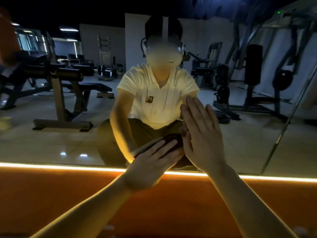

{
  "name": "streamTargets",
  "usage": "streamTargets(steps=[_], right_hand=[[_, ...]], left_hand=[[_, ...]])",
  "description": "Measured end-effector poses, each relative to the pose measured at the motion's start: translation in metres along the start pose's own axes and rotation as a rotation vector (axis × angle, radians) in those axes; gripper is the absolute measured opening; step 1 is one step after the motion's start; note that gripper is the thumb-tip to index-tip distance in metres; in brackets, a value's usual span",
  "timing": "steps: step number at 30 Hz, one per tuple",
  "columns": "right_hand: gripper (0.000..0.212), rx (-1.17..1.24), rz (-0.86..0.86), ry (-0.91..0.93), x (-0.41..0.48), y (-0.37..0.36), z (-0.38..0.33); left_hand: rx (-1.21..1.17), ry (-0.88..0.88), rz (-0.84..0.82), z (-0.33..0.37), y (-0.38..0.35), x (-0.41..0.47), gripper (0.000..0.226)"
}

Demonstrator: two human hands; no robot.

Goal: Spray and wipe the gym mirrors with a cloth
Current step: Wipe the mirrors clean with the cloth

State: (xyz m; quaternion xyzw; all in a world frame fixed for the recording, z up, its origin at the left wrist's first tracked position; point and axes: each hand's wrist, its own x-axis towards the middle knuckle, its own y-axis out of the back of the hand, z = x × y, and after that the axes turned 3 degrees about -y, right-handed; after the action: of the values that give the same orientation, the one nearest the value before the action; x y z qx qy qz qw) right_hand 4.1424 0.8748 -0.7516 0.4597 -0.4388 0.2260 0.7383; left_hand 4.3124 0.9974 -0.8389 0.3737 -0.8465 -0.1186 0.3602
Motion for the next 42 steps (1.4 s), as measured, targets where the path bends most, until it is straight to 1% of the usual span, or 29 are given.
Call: streamTargets(steps=[1,4,6,9,10,12,14,16,18,19,20,21,23,24,27,29,32,34,38,40,42], right_hand=[[0.066,0.003,0.008,0.004,0.000,-0.001,0.001],[0.067,0.006,0.036,0.008,-0.001,-0.003,0.001],[0.067,0.011,0.050,0.000,-0.001,-0.004,0.001],[0.070,-0.001,0.044,0.024,0.000,0.000,0.004],[0.070,-0.006,0.033,0.044,0.000,0.002,0.005],[0.071,-0.005,0.023,0.043,-0.001,0.008,0.007],[0.070,0.008,0.050,-0.069,-0.004,0.017,0.012],[0.069,-0.034,0.090,-0.180,-0.007,0.026,0.025],[0.070,-0.102,0.079,-0.244,-0.011,0.032,0.043],[0.071,-0.131,0.057,-0.270,-0.014,0.034,0.049],[0.072,-0.150,0.034,-0.289,-0.016,0.035,0.053],[0.072,-0.158,0.015,-0.298,-0.016,0.034,0.053],[0.074,-0.147,0.013,-0.322,-0.016,0.030,0.048],[0.075,-0.133,0.023,-0.338,-0.015,0.029,0.043],[0.076,-0.085,0.033,-0.387,-0.012,0.031,0.033],[0.074,-0.061,0.035,-0.408,-0.012,0.033,0.029],[0.075,-0.046,0.038,-0.417,-0.014,0.032,0.023],[0.077,-0.052,0.029,-0.427,-0.013,0.032,0.020],[0.079,-0.037,-0.029,-0.449,-0.013,0.039,0.013],[0.081,-0.033,-0.070,-0.474,-0.009,0.045,0.008],[0.081,-0.019,-0.098,-0.504,0.001,0.056,0.005]], left_hand=[[0.002,0.049,0.036,-0.014,0.002,-0.007,0.072],[-0.026,0.273,0.133,-0.062,0.009,-0.030,0.068],[-0.079,0.400,0.201,-0.076,0.010,-0.038,0.061],[-0.200,0.584,0.289,-0.057,0.008,-0.019,0.062],[-0.231,0.627,0.290,-0.045,0.009,-0.007,0.065],[-0.232,0.600,0.235,-0.023,0.008,0.014,0.070],[-0.212,0.542,0.208,-0.005,0.008,0.034,0.072],[-0.207,0.481,0.189,0.015,0.008,0.054,0.077],[-0.178,0.302,0.107,0.039,0.007,0.071,0.083],[-0.158,0.204,0.058,0.048,0.007,0.075,0.081],[-0.139,0.141,0.034,0.052,0.005,0.076,0.078],[-0.118,0.123,0.029,0.050,0.004,0.075,0.076],[-0.083,0.150,0.044,0.033,0.007,0.071,0.075],[-0.079,0.207,0.074,0.019,0.011,0.068,0.074],[-0.118,0.508,0.218,-0.031,0.028,0.063,0.071],[-0.176,0.675,0.316,-0.055,0.039,0.062,0.072],[-0.239,0.799,0.382,-0.054,0.040,0.067,0.073],[-0.275,0.781,0.356,-0.035,0.036,0.069,0.071],[-0.194,0.477,0.178,0.003,0.024,0.050,0.077],[-0.163,0.400,0.144,0.003,0.020,0.043,0.086],[-0.127,0.360,0.112,-0.014,0.024,0.046,0.094]])
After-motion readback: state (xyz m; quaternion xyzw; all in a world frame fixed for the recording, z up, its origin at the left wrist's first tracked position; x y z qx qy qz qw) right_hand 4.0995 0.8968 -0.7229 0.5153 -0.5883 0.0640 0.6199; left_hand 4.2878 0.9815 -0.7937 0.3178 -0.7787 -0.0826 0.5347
